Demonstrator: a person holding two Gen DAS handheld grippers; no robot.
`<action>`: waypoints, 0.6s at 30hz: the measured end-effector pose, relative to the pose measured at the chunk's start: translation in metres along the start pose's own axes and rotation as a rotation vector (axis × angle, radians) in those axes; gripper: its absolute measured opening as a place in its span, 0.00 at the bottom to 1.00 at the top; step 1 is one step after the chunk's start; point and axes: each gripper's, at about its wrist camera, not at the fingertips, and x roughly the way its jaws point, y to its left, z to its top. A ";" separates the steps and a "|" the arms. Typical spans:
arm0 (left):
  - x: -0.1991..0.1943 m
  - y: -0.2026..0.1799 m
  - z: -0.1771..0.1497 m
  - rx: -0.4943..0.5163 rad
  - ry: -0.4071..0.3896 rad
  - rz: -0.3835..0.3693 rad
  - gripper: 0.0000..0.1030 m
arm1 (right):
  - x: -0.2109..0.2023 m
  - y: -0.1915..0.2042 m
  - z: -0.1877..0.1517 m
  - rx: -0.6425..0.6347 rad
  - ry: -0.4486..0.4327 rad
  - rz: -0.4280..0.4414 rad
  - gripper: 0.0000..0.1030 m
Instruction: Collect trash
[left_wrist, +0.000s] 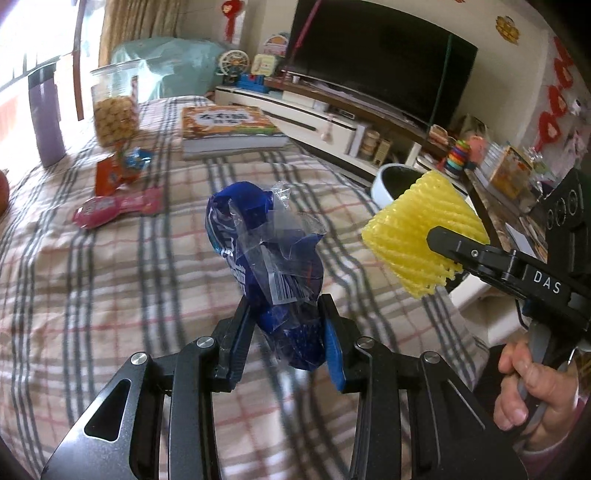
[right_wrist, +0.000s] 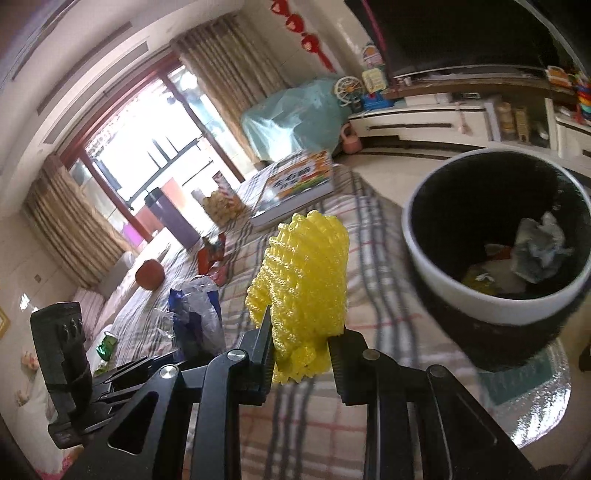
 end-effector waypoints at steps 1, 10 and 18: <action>0.001 -0.004 0.001 0.008 0.001 -0.002 0.33 | -0.003 -0.003 0.000 0.006 -0.005 -0.004 0.25; 0.008 -0.035 0.004 0.059 0.009 -0.025 0.33 | -0.026 -0.028 -0.001 0.048 -0.045 -0.034 0.25; 0.011 -0.054 0.010 0.095 0.005 -0.040 0.33 | -0.042 -0.042 0.000 0.071 -0.080 -0.047 0.25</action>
